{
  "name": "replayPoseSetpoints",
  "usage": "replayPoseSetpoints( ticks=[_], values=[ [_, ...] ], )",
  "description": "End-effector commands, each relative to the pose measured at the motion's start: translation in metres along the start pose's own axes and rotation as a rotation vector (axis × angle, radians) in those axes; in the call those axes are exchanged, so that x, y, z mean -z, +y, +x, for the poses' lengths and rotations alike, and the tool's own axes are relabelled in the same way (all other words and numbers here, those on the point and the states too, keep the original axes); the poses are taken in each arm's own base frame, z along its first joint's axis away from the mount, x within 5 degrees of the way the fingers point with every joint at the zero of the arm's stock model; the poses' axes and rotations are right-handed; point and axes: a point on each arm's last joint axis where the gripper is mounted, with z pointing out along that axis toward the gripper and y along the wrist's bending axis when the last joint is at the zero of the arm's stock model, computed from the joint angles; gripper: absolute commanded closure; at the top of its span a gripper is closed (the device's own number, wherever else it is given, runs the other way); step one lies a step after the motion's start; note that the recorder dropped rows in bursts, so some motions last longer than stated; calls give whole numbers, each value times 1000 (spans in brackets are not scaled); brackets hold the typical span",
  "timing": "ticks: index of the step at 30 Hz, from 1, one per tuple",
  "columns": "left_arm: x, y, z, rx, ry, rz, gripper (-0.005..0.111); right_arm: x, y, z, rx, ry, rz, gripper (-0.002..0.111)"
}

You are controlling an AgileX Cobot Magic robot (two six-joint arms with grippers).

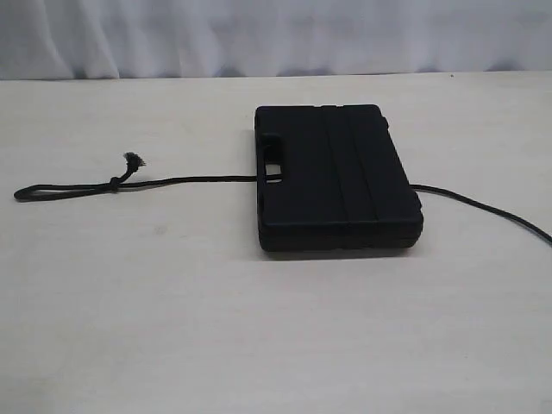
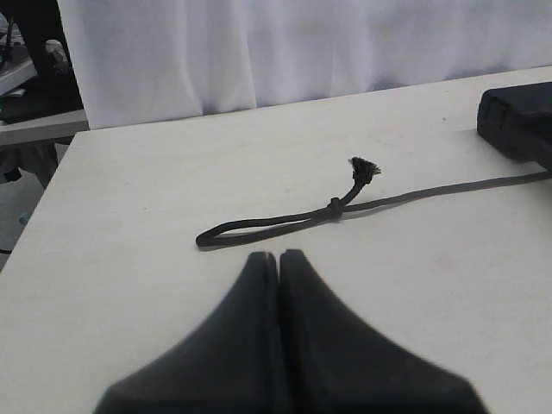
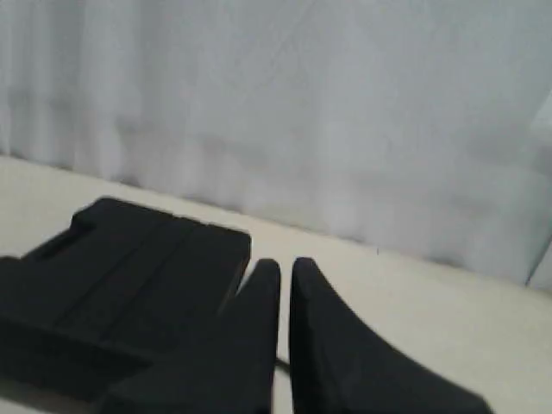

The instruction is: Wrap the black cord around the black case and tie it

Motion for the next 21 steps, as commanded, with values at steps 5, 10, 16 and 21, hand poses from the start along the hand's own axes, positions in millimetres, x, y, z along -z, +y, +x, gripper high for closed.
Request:
replayPoseSetpoints(
  ticks=[5,10,16,21],
  values=[
    [0,0,0,9,-11,0,107,19,1,-54,-333,-644,-121,104],
    [0,0,0,9,-11,0,107,23,-5,-77,-518,-626,-162,104],
    [0,0,0,9,-11,0,107,25,-29,-131,-326,-197,57,103],
    [0,0,0,9,-11,0,107,5,-45,-164,-278,125,162,86]
  ],
)
